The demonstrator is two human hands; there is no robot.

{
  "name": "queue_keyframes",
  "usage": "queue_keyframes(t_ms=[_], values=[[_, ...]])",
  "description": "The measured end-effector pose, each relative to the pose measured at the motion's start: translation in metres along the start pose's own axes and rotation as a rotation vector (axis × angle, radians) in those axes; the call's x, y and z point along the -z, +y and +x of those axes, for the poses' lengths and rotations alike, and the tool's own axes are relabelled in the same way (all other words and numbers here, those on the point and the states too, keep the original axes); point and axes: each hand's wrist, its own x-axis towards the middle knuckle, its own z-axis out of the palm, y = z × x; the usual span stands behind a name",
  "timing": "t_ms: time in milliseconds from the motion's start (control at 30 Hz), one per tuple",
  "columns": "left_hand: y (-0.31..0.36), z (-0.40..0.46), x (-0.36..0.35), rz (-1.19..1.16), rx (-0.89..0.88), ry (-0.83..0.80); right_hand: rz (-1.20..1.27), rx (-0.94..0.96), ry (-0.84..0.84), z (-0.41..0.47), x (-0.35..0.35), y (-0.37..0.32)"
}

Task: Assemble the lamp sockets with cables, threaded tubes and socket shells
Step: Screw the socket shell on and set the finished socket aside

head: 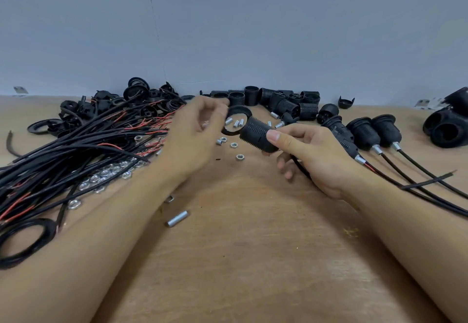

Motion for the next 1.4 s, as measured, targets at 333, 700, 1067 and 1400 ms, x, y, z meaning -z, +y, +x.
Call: queue_keyframes(t_ms=[333, 700, 1067, 1400], values=[[0.008, -0.010, -0.008, -0.436, 0.267, -0.220, -0.201, 0.209, 0.068, -0.006, 0.002, -0.009], [0.011, -0.012, -0.002, -0.430, 0.338, -0.308, -0.846, 0.705, 0.116, -0.010, 0.003, -0.009], [0.011, -0.012, 0.005, -0.536, 0.394, -0.368, -0.988, 0.946, 0.092, -0.015, 0.003, -0.018], [0.015, -0.010, 0.010, -0.584, 0.653, -0.392, -1.249, 0.974, 0.054, -0.016, -0.005, -0.016]])
